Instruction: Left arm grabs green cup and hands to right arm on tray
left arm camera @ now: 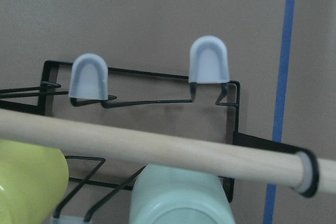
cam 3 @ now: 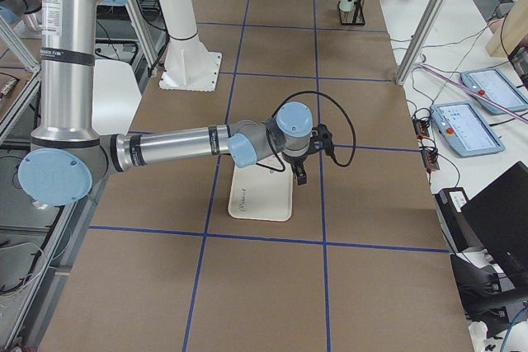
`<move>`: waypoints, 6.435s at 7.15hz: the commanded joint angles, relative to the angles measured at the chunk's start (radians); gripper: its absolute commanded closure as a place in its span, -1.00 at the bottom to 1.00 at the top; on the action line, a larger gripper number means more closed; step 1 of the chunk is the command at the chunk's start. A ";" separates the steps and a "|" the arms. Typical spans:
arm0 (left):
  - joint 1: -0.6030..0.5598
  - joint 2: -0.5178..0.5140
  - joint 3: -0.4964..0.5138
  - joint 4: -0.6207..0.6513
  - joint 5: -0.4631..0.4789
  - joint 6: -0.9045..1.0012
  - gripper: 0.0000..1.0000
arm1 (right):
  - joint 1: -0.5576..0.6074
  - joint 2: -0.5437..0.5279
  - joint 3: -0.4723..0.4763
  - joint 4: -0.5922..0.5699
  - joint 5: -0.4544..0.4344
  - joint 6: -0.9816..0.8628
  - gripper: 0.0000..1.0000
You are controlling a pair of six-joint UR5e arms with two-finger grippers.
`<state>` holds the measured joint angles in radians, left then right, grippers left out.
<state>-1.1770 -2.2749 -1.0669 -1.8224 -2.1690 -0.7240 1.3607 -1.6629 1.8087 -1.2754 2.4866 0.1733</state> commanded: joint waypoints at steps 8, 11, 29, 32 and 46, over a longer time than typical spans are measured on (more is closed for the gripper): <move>-0.101 0.043 -0.264 0.175 -0.110 0.000 0.38 | -0.002 0.011 -0.006 -0.001 -0.002 0.002 -0.98; -0.101 0.179 -0.561 0.291 -0.110 -0.012 0.38 | -0.002 0.031 -0.006 -0.001 -0.002 0.014 -0.98; 0.444 0.123 -0.786 -0.902 0.276 -1.511 0.81 | -0.448 0.502 -0.058 0.864 -0.256 1.693 -0.92; 0.458 0.126 -0.798 -0.923 0.273 -1.519 0.73 | -0.486 0.529 -0.048 0.907 -0.259 1.745 -0.90; 0.470 0.222 -0.794 -1.287 0.279 -1.905 0.58 | -0.716 0.534 -0.057 1.427 -0.574 2.120 -0.88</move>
<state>-0.7110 -2.0482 -1.8607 -3.1087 -1.8899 -2.6271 0.6469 -1.1300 1.7518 0.1507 1.9328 2.2932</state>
